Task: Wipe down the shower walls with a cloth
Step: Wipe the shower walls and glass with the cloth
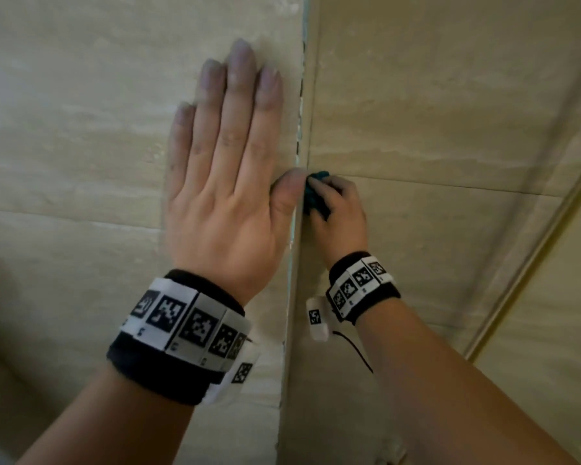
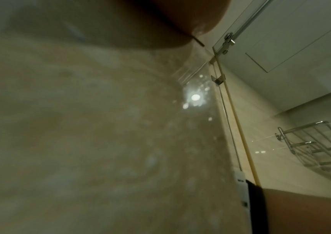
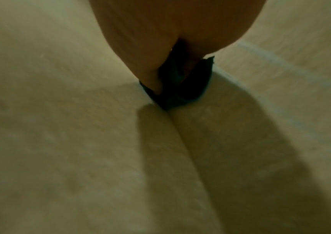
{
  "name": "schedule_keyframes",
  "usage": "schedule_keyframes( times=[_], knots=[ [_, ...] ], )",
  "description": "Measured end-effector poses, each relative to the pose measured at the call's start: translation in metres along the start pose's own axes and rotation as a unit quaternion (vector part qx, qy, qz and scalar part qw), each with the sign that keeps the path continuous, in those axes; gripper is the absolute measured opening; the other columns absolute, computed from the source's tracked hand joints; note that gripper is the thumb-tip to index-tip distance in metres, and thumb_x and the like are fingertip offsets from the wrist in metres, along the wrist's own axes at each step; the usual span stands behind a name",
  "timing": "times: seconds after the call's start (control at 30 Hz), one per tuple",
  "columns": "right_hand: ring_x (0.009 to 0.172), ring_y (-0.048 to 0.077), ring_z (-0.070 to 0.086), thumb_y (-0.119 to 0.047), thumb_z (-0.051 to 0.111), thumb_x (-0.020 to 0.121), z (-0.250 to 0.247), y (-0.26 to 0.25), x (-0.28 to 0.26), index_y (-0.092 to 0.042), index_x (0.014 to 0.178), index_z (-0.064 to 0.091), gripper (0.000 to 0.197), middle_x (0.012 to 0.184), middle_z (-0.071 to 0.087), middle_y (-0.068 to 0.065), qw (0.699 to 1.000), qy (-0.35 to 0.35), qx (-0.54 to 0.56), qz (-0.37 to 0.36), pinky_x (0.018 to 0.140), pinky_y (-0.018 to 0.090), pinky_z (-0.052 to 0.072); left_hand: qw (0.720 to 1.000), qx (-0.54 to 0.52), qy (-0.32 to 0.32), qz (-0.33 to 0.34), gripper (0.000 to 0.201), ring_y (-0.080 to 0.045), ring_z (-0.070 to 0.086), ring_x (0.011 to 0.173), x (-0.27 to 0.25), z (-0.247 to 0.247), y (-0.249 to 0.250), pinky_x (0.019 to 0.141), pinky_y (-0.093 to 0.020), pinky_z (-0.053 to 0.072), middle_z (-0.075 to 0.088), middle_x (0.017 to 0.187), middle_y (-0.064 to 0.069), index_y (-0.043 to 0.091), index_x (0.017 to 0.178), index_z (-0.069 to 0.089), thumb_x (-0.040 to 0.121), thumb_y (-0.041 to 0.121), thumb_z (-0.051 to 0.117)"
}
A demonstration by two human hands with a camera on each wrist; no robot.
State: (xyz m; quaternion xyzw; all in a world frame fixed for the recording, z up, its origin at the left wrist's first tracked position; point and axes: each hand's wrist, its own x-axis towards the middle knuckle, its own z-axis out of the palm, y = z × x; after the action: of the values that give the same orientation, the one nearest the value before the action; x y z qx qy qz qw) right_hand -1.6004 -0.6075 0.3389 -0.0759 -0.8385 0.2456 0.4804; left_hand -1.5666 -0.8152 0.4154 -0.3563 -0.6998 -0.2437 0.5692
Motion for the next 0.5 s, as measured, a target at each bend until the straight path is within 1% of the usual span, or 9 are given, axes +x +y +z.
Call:
schedule_keyframes(
  times=[0.03,0.07,0.1,0.17,0.27,0.33,0.4,0.43,0.5],
  knots=[
    [0.124,0.02,0.052,-0.002,0.071,0.087,0.005,0.006,-0.003,-0.019,0.136,0.066,0.052,0.135,0.055,0.006,0.999,0.007,-0.016,-0.031,0.11,0.027,0.043,1.0,0.0,0.001,0.001,0.065,-0.042,0.022,0.156,-0.004,0.0,-0.003,0.129,-0.05,0.012,0.026,0.166,-0.027,-0.002,0.161,0.025,0.11,0.038,0.023],
    [0.123,0.025,0.054,-0.001,0.072,0.085,0.008,0.013,-0.007,-0.016,0.135,0.067,0.052,0.133,0.057,0.009,0.998,0.013,-0.029,-0.056,0.108,0.031,0.044,1.0,0.001,0.002,0.001,0.064,-0.042,0.022,0.156,-0.007,0.0,-0.005,0.129,-0.05,0.012,0.026,0.166,-0.027,-0.002,0.161,0.025,0.11,0.037,0.023],
    [0.121,0.027,0.056,0.0,0.074,0.084,0.01,0.021,-0.011,-0.015,0.134,0.068,0.053,0.132,0.058,0.011,0.996,0.013,-0.041,-0.072,0.106,0.032,0.044,1.0,0.001,0.002,0.001,0.063,-0.042,0.022,0.156,-0.009,0.0,-0.006,0.129,-0.05,0.013,0.026,0.166,-0.027,-0.002,0.16,0.025,0.109,0.036,0.024],
    [0.121,0.027,0.056,-0.001,0.076,0.084,0.014,0.04,-0.026,-0.017,0.134,0.068,0.053,0.133,0.058,0.01,0.994,-0.016,-0.066,-0.091,0.106,0.032,0.045,1.0,0.0,0.0,0.0,0.063,-0.042,0.022,0.156,-0.009,0.0,-0.006,0.129,-0.051,0.013,0.026,0.166,-0.027,-0.002,0.16,0.025,0.109,0.034,0.025],
    [0.122,0.024,0.054,-0.004,0.076,0.087,0.019,0.06,-0.059,-0.022,0.135,0.067,0.052,0.135,0.057,0.007,0.988,-0.095,-0.087,-0.081,0.107,0.034,0.048,1.0,-0.006,-0.004,-0.001,0.061,-0.042,0.021,0.156,-0.009,0.0,-0.005,0.129,-0.053,0.014,0.027,0.166,-0.027,-0.002,0.16,0.027,0.109,0.032,0.027],
    [0.116,0.028,0.059,-0.003,0.078,0.085,0.019,0.061,-0.068,-0.02,0.132,0.069,0.052,0.13,0.059,0.01,0.985,-0.118,-0.101,-0.077,0.102,0.029,0.048,1.0,-0.005,-0.003,-0.005,0.061,-0.041,0.021,0.156,-0.01,0.0,-0.005,0.129,-0.054,0.015,0.027,0.166,-0.027,-0.002,0.16,0.027,0.11,0.032,0.027],
    [0.108,0.032,0.063,-0.003,0.079,0.084,0.012,0.048,-0.052,-0.018,0.131,0.07,0.05,0.125,0.06,0.013,0.985,-0.111,-0.109,-0.07,0.096,0.029,0.049,1.0,-0.004,-0.003,-0.007,0.06,-0.041,0.021,0.156,-0.011,0.0,-0.005,0.129,-0.053,0.014,0.026,0.166,-0.026,-0.002,0.16,0.027,0.11,0.032,0.027],
    [0.107,0.033,0.063,-0.006,0.079,0.085,0.006,0.039,-0.037,-0.019,0.132,0.07,0.049,0.125,0.06,0.014,0.987,-0.094,-0.111,-0.067,0.095,0.029,0.048,1.0,-0.003,-0.004,-0.007,0.06,-0.041,0.021,0.156,-0.011,0.0,-0.005,0.129,-0.053,0.013,0.026,0.166,-0.026,-0.002,0.16,0.026,0.11,0.031,0.027],
    [0.112,0.031,0.061,-0.013,0.075,0.09,-0.007,0.017,0.001,-0.019,0.135,0.067,0.046,0.13,0.058,0.015,0.992,-0.039,-0.099,-0.061,0.096,0.025,0.042,1.0,-0.002,-0.002,-0.007,0.06,-0.041,0.021,0.156,-0.011,0.0,-0.004,0.129,-0.053,0.013,0.026,0.166,-0.027,-0.002,0.16,0.027,0.11,0.031,0.028]
  ],
)
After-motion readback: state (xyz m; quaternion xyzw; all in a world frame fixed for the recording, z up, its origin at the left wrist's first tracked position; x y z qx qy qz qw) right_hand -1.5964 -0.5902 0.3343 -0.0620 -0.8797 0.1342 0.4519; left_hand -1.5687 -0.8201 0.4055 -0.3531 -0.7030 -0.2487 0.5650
